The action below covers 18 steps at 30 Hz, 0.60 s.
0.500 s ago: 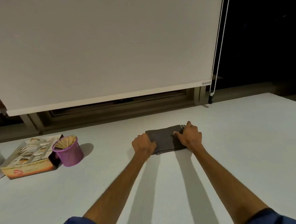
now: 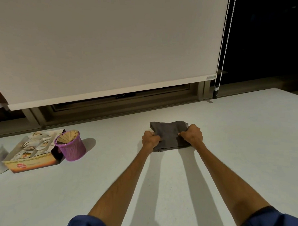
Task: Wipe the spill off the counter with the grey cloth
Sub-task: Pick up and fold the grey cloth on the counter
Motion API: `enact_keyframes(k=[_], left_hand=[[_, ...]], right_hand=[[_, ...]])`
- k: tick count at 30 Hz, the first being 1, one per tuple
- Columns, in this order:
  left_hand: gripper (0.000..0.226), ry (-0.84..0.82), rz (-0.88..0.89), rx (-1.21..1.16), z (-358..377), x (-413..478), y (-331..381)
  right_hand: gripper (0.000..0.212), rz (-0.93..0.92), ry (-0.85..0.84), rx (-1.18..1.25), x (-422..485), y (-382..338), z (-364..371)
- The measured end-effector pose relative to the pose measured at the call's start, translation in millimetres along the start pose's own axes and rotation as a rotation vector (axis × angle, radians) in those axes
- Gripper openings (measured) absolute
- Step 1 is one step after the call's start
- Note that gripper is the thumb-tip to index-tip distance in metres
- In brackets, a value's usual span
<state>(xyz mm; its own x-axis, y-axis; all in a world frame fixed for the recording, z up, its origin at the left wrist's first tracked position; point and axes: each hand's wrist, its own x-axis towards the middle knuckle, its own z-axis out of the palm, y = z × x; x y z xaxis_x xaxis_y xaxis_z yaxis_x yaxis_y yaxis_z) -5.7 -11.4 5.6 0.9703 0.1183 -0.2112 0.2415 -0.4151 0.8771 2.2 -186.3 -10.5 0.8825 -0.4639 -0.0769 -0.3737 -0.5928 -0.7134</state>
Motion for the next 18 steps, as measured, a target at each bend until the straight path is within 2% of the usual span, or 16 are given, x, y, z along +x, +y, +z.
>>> enact_keyframes(k=[4,5,14,18], left_hand=[[0.013,-0.028,-0.068,-0.248,-13,-13,-5],[0.014,-0.018,-0.074,-0.279,-17,-17,-5],[0.042,0.063,-0.049,-0.446,-72,-78,-10],[0.045,0.079,-0.038,-0.504,-97,-110,-17]], right_hand=[[0.051,0.039,-0.031,0.111,-9,-9,-9],[0.051,0.034,-0.036,0.131,-14,-12,-10],[0.048,0.004,-0.049,0.283,-88,-36,-13],[0.046,0.003,-0.032,0.355,-128,-44,-13]])
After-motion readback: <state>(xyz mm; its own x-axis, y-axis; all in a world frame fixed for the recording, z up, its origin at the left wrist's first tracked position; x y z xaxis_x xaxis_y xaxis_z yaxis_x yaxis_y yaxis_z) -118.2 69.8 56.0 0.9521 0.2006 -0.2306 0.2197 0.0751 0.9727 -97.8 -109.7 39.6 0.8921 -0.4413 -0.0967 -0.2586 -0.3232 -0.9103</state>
